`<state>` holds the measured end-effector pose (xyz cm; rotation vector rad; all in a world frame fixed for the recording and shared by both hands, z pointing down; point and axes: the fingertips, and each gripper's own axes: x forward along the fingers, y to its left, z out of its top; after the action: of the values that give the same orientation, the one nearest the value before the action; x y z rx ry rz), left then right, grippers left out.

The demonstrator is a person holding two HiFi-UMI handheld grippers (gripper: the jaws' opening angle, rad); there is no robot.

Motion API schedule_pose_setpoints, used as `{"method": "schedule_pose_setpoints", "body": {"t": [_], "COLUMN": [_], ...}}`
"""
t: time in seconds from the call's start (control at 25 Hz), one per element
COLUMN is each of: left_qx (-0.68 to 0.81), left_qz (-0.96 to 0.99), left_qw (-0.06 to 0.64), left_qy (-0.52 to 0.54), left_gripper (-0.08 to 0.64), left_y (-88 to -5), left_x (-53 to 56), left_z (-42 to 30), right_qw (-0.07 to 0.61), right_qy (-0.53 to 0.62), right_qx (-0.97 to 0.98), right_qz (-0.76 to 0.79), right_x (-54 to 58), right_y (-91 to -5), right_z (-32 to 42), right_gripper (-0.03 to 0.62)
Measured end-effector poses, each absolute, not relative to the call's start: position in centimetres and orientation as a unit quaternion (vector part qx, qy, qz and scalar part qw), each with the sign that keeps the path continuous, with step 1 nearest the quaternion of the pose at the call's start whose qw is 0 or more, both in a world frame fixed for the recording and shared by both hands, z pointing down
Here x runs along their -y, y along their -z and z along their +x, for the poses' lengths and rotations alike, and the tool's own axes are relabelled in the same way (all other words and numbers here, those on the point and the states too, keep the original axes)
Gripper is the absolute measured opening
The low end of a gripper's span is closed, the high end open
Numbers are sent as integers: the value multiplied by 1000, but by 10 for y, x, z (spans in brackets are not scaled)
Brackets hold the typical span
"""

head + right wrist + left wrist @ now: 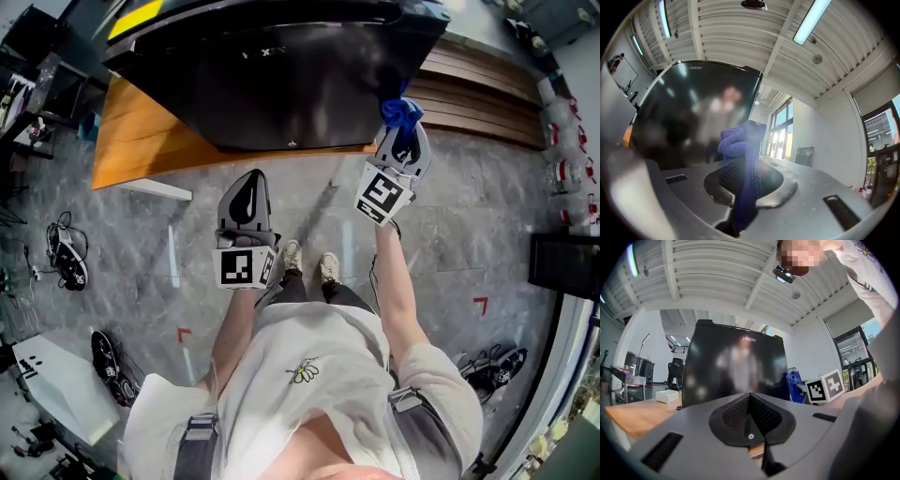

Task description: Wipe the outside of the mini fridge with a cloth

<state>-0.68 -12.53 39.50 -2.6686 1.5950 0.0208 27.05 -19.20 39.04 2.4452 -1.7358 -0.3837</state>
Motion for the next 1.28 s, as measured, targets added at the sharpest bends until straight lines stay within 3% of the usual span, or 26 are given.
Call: {"method": "schedule_pose_setpoints", "body": {"t": [0.24,0.52,1.0,1.28], "left_qx": [-530,-561,-603,-627], "left_qz": [-848,-828,-797,-779], "left_qw": [14,4,-4,-7], "left_qy": [-9,-19,-12,-11], "left_gripper": [5,5,5,5], "left_y": [-396,-402,-431,-454], "left_x": [121,125,123,123], "left_z": [-26,-63,-148,-206], "right_qw": [44,-54,-5,-2], "right_qy": [149,133,94,93], "right_qx": [622,721,822,818], "right_qz": [768,678,562,568], "right_x": [163,164,215,255], "right_y": [-380,-375,-425,-454], "right_z": [225,102,-85,-145], "right_gripper": [63,61,61,61]}}
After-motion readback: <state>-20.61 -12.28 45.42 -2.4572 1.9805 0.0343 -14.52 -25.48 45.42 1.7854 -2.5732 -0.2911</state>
